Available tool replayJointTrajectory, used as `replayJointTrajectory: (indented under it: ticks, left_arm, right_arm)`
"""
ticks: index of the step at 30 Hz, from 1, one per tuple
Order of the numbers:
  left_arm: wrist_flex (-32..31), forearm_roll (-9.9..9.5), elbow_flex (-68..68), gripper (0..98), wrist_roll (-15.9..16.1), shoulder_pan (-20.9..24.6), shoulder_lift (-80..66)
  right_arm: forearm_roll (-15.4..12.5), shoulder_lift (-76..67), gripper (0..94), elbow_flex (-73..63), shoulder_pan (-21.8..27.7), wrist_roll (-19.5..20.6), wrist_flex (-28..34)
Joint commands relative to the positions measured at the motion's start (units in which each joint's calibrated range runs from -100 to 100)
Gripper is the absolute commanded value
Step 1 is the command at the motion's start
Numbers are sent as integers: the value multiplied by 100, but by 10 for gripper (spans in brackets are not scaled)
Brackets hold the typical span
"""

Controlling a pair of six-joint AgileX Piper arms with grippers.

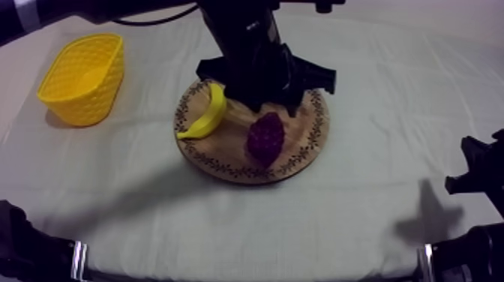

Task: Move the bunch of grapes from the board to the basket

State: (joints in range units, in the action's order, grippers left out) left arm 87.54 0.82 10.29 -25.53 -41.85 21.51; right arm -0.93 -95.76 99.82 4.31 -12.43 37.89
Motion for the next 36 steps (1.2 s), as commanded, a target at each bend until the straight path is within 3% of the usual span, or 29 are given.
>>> replayJointTrajectory:
  ticks: [1,12,36]
  left_arm:
    - [-23,22,23,626,7,11,42]
    - [-101,133,100,860,33,62,256]
    - [-308,317,291,875,108,367,1794]
  right_arm:
    - [-2,0,3,-4,-2,0,2]
    - [-2,0,3,-4,-2,0,2]
    - [-2,0,3,-4,-2,0,2]
